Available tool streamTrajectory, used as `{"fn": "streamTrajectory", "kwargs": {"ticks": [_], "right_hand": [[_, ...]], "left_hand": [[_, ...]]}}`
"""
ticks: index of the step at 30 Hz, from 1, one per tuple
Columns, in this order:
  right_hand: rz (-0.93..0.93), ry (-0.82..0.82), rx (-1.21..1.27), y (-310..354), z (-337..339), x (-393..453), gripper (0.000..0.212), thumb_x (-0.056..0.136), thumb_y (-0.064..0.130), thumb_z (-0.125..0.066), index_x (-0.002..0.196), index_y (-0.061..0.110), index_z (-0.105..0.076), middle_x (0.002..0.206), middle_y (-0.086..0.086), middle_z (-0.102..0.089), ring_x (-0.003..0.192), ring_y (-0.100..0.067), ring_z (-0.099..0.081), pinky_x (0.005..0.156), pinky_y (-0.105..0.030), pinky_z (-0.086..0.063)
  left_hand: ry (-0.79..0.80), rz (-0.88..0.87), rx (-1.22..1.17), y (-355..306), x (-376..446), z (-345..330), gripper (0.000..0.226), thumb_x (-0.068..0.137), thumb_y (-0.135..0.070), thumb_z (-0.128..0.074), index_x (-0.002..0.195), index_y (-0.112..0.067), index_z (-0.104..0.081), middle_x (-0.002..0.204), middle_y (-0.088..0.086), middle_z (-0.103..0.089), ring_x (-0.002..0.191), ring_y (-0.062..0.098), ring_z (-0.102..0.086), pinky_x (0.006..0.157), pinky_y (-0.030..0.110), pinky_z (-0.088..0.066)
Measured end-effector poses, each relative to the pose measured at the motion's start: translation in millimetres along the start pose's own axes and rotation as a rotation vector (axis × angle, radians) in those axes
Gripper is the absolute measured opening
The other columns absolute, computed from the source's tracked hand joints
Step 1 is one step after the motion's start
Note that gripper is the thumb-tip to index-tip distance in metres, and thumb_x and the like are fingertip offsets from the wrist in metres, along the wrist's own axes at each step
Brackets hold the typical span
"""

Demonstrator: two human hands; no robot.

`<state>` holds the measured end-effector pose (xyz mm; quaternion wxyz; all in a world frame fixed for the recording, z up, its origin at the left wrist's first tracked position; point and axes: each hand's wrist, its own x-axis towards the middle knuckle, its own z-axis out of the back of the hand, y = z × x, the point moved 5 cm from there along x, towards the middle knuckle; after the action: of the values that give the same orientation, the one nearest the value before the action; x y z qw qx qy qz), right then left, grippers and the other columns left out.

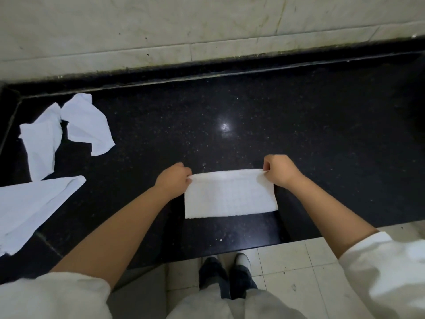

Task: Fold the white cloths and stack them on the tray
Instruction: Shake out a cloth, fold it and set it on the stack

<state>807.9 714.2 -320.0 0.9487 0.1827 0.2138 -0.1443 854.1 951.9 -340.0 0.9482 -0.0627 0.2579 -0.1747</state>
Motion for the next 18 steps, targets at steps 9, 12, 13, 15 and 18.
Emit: {"fn": "streamTrajectory", "kwargs": {"ticks": [9, 12, 13, 15, 18], "right_hand": [[0.23, -0.498, -0.015, 32.8, 68.7, -9.0, 0.028, 0.08, -0.008, -0.049, 0.104, -0.003, -0.062, 0.107, -0.022, -0.058, 0.104, -0.037, -0.05, 0.082, -0.039, -0.041], [0.177, -0.406, -0.089, 22.2, 37.1, -5.6, 0.028, 0.08, -0.007, -0.049, 0.103, -0.004, -0.064, 0.112, -0.023, -0.056, 0.108, -0.038, -0.048, 0.084, -0.038, -0.04], [0.139, -0.314, -0.138, 16.3, 20.0, -4.5, 0.03, 0.081, -0.004, -0.05, 0.107, -0.001, -0.063, 0.117, -0.02, -0.054, 0.112, -0.036, -0.045, 0.088, -0.037, -0.039], [0.07, -0.119, -0.199, 2.7, -12.5, -5.6, 0.034, 0.082, 0.001, -0.05, 0.115, 0.005, -0.058, 0.127, -0.014, -0.047, 0.122, -0.032, -0.039, 0.101, -0.037, -0.034], [-0.027, -0.119, -0.067, -10.8, -29.8, -11.6, 0.035, 0.084, 0.005, -0.048, 0.118, 0.005, -0.056, 0.13, -0.012, -0.047, 0.123, -0.031, -0.04, 0.103, -0.038, -0.033]], "left_hand": [[-0.615, -0.021, -0.18, 3.1, -17.9, 97.7, 0.019, 0.085, -0.01, -0.062, 0.1, 0.0, -0.069, 0.105, 0.021, -0.057, 0.099, 0.034, -0.054, 0.079, 0.036, -0.044], [-0.458, -0.035, -0.055, 0.9, -13.5, 56.9, 0.024, 0.087, -0.011, -0.057, 0.107, -0.001, -0.066, 0.114, 0.019, -0.055, 0.108, 0.033, -0.05, 0.087, 0.039, -0.046], [-0.337, -0.034, 0.019, 0.5, -9.9, 37.8, 0.026, 0.09, -0.014, -0.054, 0.112, -0.004, -0.064, 0.118, 0.016, -0.054, 0.112, 0.03, -0.048, 0.09, 0.039, -0.045], [-0.139, -0.05, 0.152, -0.8, -8.4, 5.6, 0.03, 0.093, -0.021, -0.048, 0.118, -0.01, -0.059, 0.124, 0.01, -0.051, 0.116, 0.026, -0.046, 0.094, 0.036, -0.043], [-0.13, -0.038, 0.108, 2.6, -11.9, -12.1, 0.032, 0.092, -0.027, -0.047, 0.118, -0.011, -0.058, 0.124, 0.007, -0.052, 0.115, 0.024, -0.048, 0.095, 0.034, -0.042]]}}
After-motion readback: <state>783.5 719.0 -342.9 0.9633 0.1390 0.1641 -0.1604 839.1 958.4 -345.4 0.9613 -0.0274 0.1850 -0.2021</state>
